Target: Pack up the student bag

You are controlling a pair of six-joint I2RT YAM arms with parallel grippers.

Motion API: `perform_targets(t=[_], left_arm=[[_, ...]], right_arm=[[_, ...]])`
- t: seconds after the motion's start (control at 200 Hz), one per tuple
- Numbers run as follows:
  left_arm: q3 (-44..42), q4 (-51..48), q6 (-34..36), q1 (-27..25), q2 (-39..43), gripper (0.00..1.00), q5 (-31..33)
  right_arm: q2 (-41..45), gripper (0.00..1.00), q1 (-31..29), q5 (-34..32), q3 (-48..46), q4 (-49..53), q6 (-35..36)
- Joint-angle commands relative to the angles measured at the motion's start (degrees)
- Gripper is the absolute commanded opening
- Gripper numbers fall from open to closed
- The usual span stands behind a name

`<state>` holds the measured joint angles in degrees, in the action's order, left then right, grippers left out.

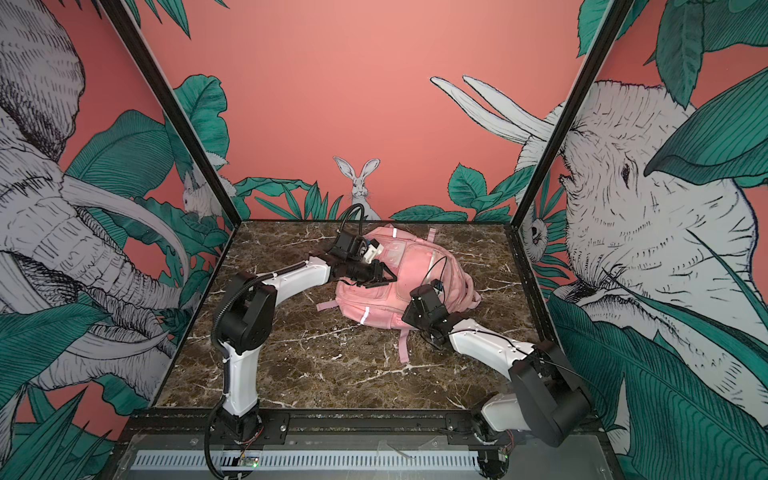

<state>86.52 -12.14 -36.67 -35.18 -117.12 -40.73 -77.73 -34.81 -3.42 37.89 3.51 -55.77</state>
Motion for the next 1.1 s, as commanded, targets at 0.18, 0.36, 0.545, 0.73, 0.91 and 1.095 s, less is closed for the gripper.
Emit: perform_targets(t=[0.18, 0.36, 0.545, 0.73, 0.91, 1.095], left_arm=[[-1.11, -0.54, 1.19, -1.91, 2.01, 0.52, -0.54], [-0.21, -0.68, 1.07, -2.09, 0.88, 0.52, -0.63], [-0.45, -0.61, 1.06, -2.13, 0.91, 0.52, -0.76], [-0.81, -0.96, 1.71, -2.08, 1.28, 0.55, -0.75], [-0.74, -0.42, 1.34, -2.08, 0.86, 0.56, -0.92], [-0.12, -0.32, 1.16, -2.08, 0.49, 0.56, -1.19]], right_arm=[[2.93, 0.14, 0.17, -4.07, -1.05, 8.96, 3.66], [1.91, 0.15, 0.16, -5.35, -0.54, 7.15, 2.94], [2.61, 0.16, 0.26, -4.93, -0.02, 6.53, 2.72], [7.88, 0.37, 0.23, -3.91, 1.07, 12.09, 4.98], [10.72, 0.44, 0.27, -4.82, 2.4, 15.57, 7.82], [5.44, 0.41, 0.81, -1.8, 4.71, 14.15, 10.73]])
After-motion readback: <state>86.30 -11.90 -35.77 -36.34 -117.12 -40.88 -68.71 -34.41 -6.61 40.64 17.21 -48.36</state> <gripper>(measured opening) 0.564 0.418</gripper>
